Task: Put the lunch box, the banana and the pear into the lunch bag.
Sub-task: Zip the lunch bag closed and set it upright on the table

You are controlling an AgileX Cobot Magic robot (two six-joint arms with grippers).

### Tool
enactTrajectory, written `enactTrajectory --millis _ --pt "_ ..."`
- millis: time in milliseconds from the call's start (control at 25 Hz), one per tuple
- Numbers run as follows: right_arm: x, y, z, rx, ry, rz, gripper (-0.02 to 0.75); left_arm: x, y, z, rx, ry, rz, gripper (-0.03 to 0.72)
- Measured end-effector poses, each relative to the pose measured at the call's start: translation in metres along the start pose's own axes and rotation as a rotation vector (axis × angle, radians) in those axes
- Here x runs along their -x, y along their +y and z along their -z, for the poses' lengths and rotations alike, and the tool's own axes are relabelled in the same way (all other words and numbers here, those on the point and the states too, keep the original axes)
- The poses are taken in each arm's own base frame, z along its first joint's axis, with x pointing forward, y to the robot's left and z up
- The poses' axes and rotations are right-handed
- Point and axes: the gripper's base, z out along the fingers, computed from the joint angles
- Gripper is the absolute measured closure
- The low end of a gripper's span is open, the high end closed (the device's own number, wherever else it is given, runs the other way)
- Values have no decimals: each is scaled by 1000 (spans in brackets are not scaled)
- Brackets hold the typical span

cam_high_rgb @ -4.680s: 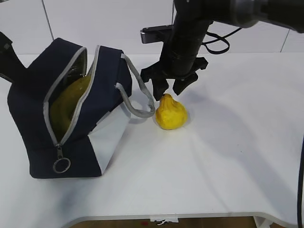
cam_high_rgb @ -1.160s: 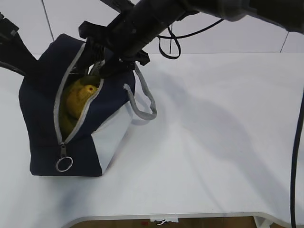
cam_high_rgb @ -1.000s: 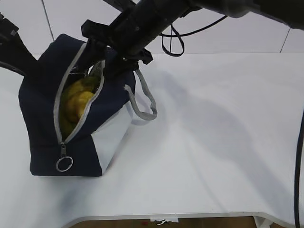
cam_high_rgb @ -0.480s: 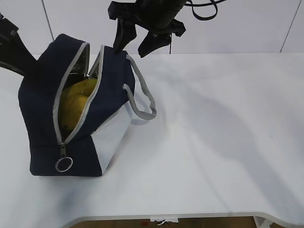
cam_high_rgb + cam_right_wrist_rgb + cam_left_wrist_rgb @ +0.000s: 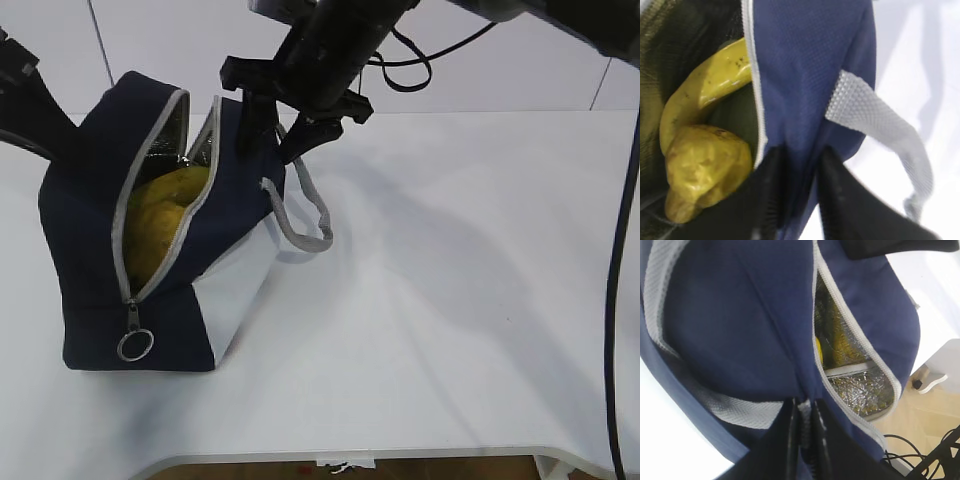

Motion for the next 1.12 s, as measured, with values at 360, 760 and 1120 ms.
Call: enactTrajectory --millis 360,760,1120 --pt "0 -3 -3 -17 6 22 724 5 -8 0 -87 -54 37 673" --pt "-3 7 50 -135 -78 102 736 17 -56 -17 -286 -94 17 673" --pt "-39 3 102 -333 -58 155 736 28 -90 -38 -325 -173 -5 673"
